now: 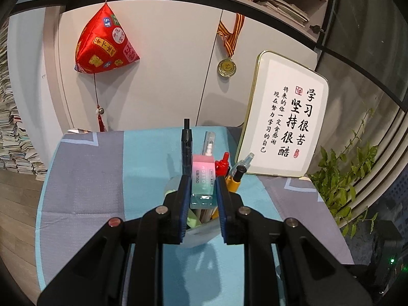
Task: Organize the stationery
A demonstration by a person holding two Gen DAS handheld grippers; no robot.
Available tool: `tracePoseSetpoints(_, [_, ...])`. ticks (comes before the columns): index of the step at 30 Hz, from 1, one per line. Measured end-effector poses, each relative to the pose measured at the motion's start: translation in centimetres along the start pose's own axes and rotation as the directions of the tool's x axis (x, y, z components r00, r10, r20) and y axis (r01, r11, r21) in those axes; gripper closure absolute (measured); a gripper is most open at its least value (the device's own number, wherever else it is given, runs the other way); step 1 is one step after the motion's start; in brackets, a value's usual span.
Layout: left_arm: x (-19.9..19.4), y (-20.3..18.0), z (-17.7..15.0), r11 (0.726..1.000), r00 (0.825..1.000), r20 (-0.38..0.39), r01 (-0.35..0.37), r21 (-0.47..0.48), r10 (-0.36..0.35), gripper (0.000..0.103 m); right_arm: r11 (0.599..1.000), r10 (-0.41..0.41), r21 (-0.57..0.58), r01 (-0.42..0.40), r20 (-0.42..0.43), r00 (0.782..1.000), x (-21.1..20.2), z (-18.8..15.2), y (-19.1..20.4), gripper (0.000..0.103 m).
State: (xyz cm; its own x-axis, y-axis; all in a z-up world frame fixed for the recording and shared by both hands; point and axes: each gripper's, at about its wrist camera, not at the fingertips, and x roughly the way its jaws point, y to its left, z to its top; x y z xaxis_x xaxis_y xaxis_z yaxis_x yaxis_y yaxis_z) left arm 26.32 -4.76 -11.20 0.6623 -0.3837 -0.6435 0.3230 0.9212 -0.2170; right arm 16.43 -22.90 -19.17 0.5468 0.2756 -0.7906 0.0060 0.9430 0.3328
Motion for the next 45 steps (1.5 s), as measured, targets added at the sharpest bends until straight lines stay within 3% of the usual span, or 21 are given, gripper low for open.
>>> tracePoseSetpoints(13, [-1.5, 0.8, -0.3, 1.000, 1.000, 0.021, -0.011, -0.019, 0.011, 0.084, 0.999, -0.027, -0.020, 0.027, 0.014, 1.000, -0.4, 0.2, 0.5, 0.092])
tracePoseSetpoints(22, [-6.1, 1.0, -2.6, 0.999, 0.995, 0.087, -0.051, 0.001, 0.051, 0.064, 0.998, -0.026, -0.049, 0.028, 0.046, 0.999, -1.6, 0.1, 1.9, 0.092])
tracePoseSetpoints(24, [-7.3, 0.6, -3.4, 0.998, 0.993, 0.105, -0.064, 0.013, 0.062, 0.044, 0.997, -0.036, -0.065, 0.040, 0.062, 0.997, -2.0, -0.1, 2.5, 0.092])
tracePoseSetpoints(26, [-8.7, 0.1, -4.3, 0.995, 0.987, 0.136, -0.092, 0.024, 0.088, 0.036, 0.995, -0.045, -0.086, 0.052, 0.081, 0.996, -2.6, -0.2, 3.2, 0.092])
tracePoseSetpoints(35, [-13.1, -1.6, -6.8, 0.987, 0.974, 0.187, -0.145, 0.064, 0.131, 0.020, 0.985, -0.073, -0.145, 0.098, 0.168, 0.983, -6.2, -1.0, 5.8, 0.092])
tracePoseSetpoints(41, [-16.0, -3.0, -7.3, 0.976, 0.954, 0.249, -0.196, 0.099, 0.166, 0.009, 0.976, -0.096, -0.163, 0.142, 0.260, 0.961, -10.0, -1.4, 7.4, 0.091])
tracePoseSetpoints(42, [-16.6, -3.3, -7.4, 0.974, 0.950, 0.262, -0.204, 0.102, 0.171, 0.005, 0.975, -0.097, -0.165, 0.147, 0.278, 0.956, -10.8, -1.6, 7.8, 0.089])
tracePoseSetpoints(44, [-17.5, -3.7, -7.6, 0.970, 0.942, 0.281, -0.220, 0.101, 0.184, 0.001, 0.975, -0.093, -0.165, 0.150, 0.312, 0.945, -12.2, -1.9, 8.3, 0.058])
tracePoseSetpoints(45, [-18.0, -4.0, -7.8, 0.968, 0.937, 0.292, -0.230, 0.102, 0.192, 0.001, 0.975, -0.089, -0.163, 0.152, 0.337, 0.937, -13.0, -2.2, 8.5, 0.050])
